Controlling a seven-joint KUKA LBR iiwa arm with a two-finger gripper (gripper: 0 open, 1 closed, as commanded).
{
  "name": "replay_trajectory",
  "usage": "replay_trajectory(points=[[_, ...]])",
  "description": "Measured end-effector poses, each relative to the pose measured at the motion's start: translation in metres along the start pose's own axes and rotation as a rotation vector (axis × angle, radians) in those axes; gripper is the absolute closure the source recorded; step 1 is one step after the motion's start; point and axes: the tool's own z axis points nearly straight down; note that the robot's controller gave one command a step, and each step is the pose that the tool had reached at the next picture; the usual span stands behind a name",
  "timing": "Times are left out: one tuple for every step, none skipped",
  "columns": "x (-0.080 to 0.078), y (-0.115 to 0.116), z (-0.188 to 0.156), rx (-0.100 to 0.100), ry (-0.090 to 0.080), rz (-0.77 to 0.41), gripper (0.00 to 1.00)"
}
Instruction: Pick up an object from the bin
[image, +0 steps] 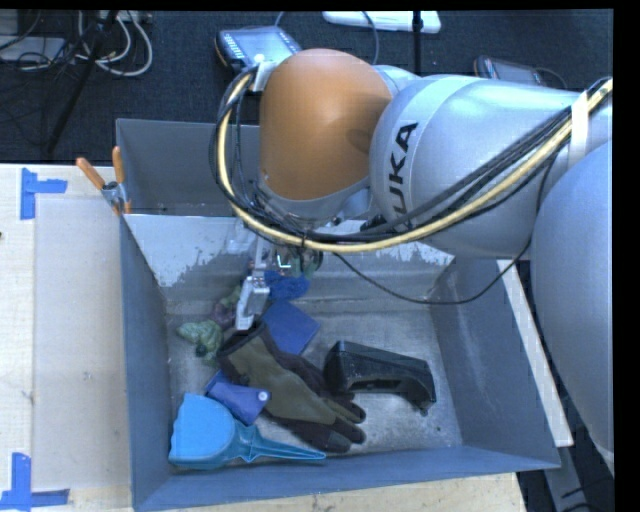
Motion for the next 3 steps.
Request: replay_trajectory(points=[[-0.001, -0.001, -0.005, -0.001, -0.008, 0.004, 0.0], [0.001, 0.017, 0.066, -0.003, -0.012, 0.056, 0.0], [0.0, 0.004, 0.089, 0.001, -0.006, -0.181, 0.0]])
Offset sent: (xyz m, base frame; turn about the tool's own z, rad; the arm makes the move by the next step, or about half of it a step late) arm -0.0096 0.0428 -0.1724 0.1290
